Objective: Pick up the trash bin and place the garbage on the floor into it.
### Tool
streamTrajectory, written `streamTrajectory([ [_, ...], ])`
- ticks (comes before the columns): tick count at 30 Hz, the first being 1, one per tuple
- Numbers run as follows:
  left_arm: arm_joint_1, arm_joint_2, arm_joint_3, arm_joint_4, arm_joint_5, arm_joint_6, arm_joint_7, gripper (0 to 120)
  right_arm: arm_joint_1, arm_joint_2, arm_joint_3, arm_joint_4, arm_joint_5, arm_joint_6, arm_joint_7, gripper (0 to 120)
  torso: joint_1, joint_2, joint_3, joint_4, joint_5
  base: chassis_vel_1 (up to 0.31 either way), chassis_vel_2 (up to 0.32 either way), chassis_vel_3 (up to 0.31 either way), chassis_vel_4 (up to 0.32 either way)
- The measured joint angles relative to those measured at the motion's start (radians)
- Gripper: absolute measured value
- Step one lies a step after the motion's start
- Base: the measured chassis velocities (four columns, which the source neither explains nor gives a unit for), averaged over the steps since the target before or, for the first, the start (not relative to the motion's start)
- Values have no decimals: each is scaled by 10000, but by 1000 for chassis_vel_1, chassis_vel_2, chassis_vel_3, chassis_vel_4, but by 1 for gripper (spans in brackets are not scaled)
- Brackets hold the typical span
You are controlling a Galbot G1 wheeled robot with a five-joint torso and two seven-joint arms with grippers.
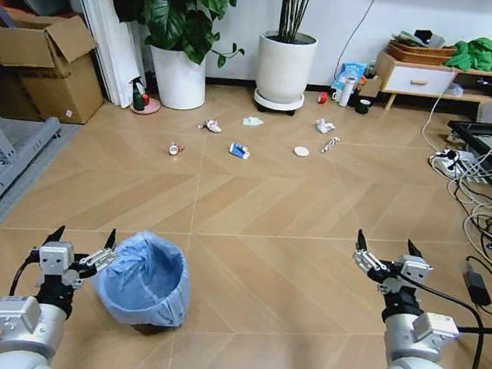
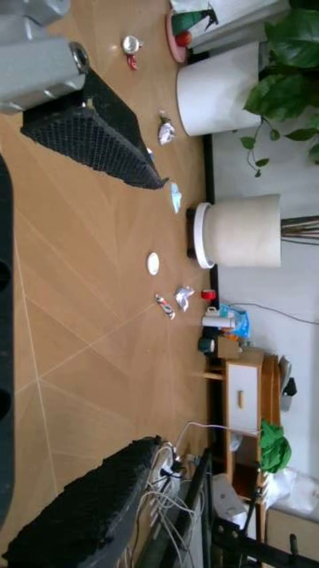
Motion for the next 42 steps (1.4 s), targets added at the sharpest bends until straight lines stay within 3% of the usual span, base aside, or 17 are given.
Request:
streamTrajectory([
  [5, 47, 391, -14, 37, -369, 509, -56, 100, 28, -2, -8, -31, 12, 0, 0, 100, 0, 0, 0, 2, 0, 0, 0, 0, 0],
  [7, -166, 1139, -5, 188, -1143, 1431, -228, 100, 40, 6, -35, -50, 43, -18, 1, 100, 0, 0, 0, 1, -1, 0, 0, 0, 0],
  [12, -525, 1922, 7, 459, -1989, 2356, -301, 100, 18, 34, -72, -50, 174, -103, 20, 100, 0, 0, 0, -1, 0, 0, 0, 0, 0],
  [16, -1040, 2786, 97, 1167, -3008, 3762, -707, 100, 123, 9, -221, -130, 238, -182, 36, 100, 1, 0, 1, -1, -1, 0, 0, 0, 0],
  [21, -1573, 3116, 200, 1903, -4165, 4563, -1229, 100, 360, -111, -591, -465, 218, -215, 39, 100, 1, 0, 1, 5, 0, 0, 0, 0, 0],
  [26, -2352, 3637, 802, 2572, -4992, 5077, -1348, 100, 345, -76, -662, -593, 161, -197, 41, 100, 1, 0, 1, -1, -1, 0, 0, 0, 0],
  [32, -3165, 4239, 1732, 3511, -5187, 5197, -1233, 100, 408, -81, -652, -741, 174, -194, 55, 100, 1, 0, 1, 0, -1, 0, 0, 0, 0],
  [42, -4360, 4450, 2565, 5124, -5222, 5201, -716, 100, 444, -21, -640, -840, 311, -147, 66, 100, 1, 0, 1, 0, 1, 0, 0, 0, 0],
])
